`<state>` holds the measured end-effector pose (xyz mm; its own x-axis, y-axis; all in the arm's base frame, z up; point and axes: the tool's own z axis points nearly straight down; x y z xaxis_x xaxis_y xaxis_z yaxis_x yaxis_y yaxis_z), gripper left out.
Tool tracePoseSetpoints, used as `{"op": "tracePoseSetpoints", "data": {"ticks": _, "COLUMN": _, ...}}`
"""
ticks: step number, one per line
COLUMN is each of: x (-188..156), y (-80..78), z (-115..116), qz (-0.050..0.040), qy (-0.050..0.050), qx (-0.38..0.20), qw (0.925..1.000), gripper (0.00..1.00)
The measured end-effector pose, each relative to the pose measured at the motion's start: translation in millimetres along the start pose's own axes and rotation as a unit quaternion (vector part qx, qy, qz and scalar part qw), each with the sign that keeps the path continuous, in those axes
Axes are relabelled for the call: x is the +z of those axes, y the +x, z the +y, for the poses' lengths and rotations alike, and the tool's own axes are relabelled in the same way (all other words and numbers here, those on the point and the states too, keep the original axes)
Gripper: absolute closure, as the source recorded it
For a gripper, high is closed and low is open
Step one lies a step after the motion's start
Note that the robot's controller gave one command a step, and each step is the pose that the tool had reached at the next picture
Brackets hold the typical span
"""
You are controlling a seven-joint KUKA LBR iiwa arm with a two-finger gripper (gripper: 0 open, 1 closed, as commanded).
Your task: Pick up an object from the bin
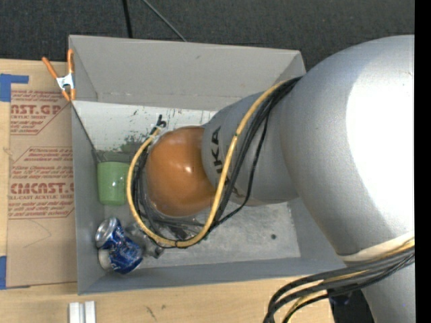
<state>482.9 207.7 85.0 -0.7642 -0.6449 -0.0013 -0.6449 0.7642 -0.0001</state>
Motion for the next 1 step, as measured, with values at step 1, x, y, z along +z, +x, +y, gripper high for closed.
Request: {"op": "tracePoseSetpoints", "data": {"ticks": 1, "x": 10.6, "y": -65.3, "z": -9.9, "qz": -0.0019, "qy": -0.001, "qx": 0.061, "qw": 0.9982, "gripper": 1.00}}
